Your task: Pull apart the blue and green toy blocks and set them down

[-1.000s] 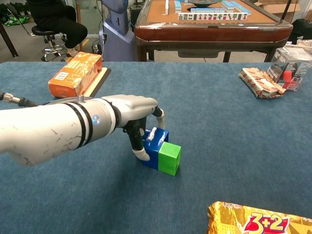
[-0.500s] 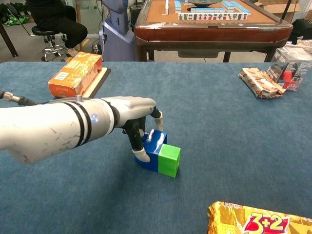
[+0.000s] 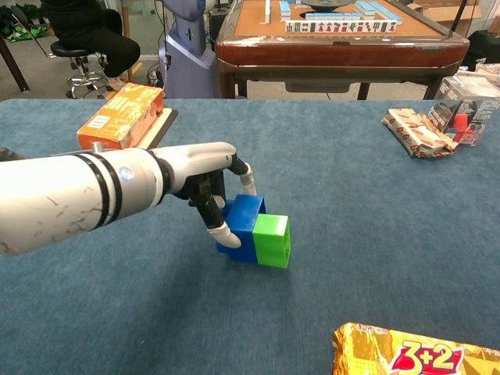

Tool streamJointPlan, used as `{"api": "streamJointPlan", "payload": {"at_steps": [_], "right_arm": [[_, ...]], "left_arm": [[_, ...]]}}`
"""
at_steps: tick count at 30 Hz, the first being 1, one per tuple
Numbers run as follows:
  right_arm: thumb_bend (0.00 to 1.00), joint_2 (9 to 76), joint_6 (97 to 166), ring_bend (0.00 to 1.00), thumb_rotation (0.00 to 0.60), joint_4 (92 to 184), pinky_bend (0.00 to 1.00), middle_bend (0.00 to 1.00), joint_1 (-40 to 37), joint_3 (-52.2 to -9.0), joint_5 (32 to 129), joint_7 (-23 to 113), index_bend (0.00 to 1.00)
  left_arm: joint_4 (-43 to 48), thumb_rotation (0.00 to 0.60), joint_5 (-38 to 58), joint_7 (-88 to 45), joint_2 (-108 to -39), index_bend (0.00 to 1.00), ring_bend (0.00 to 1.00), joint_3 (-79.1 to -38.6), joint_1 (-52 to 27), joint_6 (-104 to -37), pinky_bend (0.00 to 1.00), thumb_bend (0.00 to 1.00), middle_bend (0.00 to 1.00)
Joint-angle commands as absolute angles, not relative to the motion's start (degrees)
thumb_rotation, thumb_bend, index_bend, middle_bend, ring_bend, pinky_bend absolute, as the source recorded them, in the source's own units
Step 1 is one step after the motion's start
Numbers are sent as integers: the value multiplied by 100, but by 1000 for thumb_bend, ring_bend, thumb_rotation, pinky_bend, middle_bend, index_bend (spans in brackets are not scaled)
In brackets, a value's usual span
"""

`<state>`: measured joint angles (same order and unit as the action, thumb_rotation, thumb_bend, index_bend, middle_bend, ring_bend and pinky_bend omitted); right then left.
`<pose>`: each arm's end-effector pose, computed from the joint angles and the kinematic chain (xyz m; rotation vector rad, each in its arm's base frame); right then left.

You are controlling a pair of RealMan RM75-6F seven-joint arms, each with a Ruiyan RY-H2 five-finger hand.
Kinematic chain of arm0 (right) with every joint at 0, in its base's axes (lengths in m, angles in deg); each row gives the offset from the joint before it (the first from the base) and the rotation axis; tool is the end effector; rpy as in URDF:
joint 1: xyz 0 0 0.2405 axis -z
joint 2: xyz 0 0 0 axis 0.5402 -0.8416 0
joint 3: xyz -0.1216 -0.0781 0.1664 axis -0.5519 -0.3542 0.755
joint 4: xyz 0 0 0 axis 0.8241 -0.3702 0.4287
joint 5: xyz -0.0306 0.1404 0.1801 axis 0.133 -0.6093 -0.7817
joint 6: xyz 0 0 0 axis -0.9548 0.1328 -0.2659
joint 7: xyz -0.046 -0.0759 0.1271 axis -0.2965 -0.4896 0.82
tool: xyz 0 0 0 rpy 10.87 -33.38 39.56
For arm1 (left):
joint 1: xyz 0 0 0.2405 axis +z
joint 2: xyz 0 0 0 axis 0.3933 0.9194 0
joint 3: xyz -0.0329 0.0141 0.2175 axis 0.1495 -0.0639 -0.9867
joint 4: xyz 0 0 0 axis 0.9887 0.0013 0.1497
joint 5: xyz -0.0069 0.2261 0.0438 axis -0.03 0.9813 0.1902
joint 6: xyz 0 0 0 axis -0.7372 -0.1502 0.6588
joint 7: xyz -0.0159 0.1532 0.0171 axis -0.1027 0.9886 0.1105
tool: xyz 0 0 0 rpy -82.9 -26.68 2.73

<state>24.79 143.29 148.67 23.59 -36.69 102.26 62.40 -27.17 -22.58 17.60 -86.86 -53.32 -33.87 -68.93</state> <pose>-0.3091 -0.2200 0.1140 1.3511 -1.1632 1.0233 -0.0137 0.2777 -0.0831 -1.9214 -1.2701 -0.8248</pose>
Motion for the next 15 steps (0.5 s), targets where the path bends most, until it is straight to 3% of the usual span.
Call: {"api": "streamJointPlan", "payload": {"at_steps": [1,8,11,15], "right_arm": [[228,2415,14367,597,600,15044,721,521,2282,-3582,10269,6237,415],[98,2094,13991,981,600,15779,968,898,1853,-3344,10266,5983,444],[61,1977,13711,1000,600,16139,1000,996,1634,-3210,10102,5831,455],[4,1757,13062,1000,600,16669,1000,1000,1215,-2977,9677,5788,456]], "left_arm": [[-2871,600,-2074,1462,-8576,558,829,-5311,-3202,-7021,967,163,1000],[-3060,600,-1933,1255,-8520,559,830,-5270,-3057,-7301,967,163,1000],[-3123,600,-1868,1210,-8573,563,834,-5213,-3036,-7454,966,163,1000],[-3236,600,-1737,1087,-8682,570,841,-5084,-2978,-7727,963,163,1000]]}}
